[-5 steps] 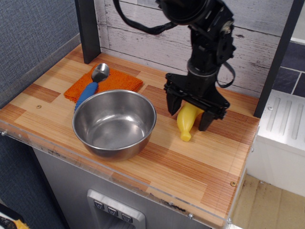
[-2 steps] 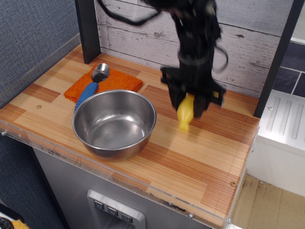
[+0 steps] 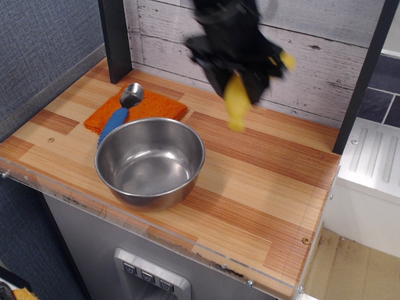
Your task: Put the banana in the pot.
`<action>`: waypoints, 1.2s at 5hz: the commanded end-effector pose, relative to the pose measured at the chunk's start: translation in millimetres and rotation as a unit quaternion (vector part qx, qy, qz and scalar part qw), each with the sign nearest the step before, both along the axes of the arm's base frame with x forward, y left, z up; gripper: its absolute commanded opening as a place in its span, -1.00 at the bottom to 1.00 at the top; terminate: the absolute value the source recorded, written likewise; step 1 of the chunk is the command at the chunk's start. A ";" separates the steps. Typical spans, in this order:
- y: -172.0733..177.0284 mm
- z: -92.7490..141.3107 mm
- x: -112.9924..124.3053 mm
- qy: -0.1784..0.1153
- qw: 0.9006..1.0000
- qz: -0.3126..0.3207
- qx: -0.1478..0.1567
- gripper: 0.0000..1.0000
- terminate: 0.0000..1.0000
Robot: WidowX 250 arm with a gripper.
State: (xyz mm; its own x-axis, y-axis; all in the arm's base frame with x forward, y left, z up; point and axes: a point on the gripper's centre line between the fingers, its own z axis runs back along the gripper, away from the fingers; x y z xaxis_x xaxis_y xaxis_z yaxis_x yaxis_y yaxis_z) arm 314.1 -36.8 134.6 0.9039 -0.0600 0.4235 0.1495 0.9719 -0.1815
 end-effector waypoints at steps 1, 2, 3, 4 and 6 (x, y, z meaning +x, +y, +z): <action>64.0 0.5 -48.9 0.049 0.997 -0.008 0.056 -1.00 -1.00; 81.2 -19.3 -52.4 0.071 0.995 -0.001 0.069 -1.00 -1.00; 86.4 -34.8 -47.1 0.090 0.993 -0.003 0.081 -1.00 -1.00; 83.7 -54.3 -45.3 0.119 0.988 -0.015 0.098 -1.00 -1.00; 68.2 -49.1 -37.5 0.123 0.988 -0.032 0.088 1.00 -1.00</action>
